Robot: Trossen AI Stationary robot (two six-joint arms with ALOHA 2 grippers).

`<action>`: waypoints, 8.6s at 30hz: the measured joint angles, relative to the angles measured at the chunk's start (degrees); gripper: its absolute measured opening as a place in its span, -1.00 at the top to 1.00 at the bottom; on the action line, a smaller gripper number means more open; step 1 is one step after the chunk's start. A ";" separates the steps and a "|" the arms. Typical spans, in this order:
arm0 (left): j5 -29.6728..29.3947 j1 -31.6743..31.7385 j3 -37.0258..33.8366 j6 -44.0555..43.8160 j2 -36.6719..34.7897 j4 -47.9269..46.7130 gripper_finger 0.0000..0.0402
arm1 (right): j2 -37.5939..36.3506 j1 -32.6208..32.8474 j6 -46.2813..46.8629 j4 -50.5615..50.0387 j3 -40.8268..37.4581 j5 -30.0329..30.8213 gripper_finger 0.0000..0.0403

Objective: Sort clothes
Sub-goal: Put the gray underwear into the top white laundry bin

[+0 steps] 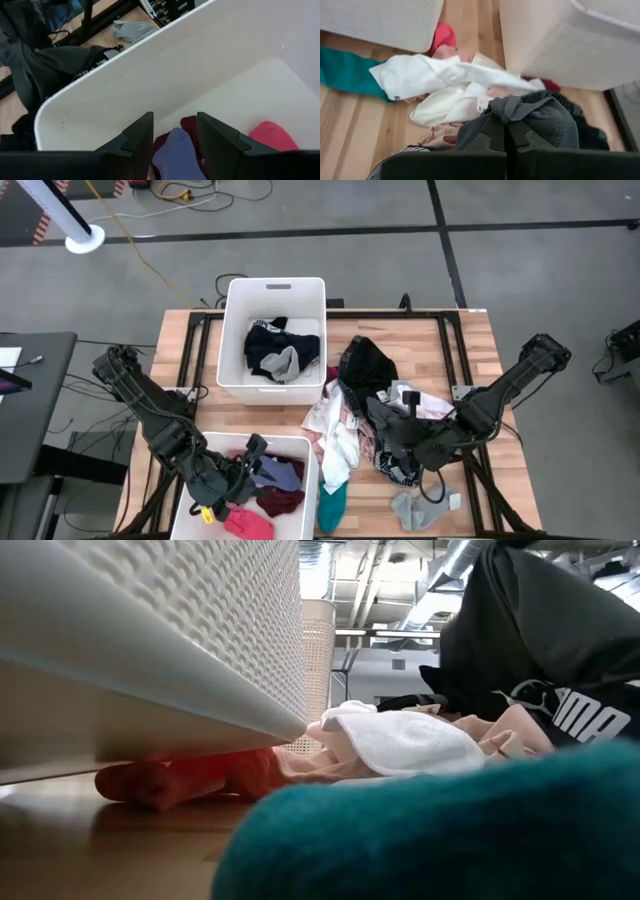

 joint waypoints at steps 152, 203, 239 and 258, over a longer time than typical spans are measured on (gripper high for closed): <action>33.02 32.19 0.01 16.66 -1.25 43.76 0.99 | 3.61 -2.92 -27.50 3.99 24.58 -6.63 0.39; 30.42 38.42 10.38 19.83 -1.75 42.33 0.99 | 13.72 -16.74 -41.29 77.73 -2.94 -9.83 -0.27; 30.96 35.60 9.75 6.55 -2.15 18.71 0.59 | 11.89 -22.01 -56.76 93.15 -2.88 -9.81 0.99; -1.04 25.22 9.75 6.28 -7.73 -6.15 -0.14 | 5.40 -22.37 -59.01 90.60 -2.02 -9.74 1.00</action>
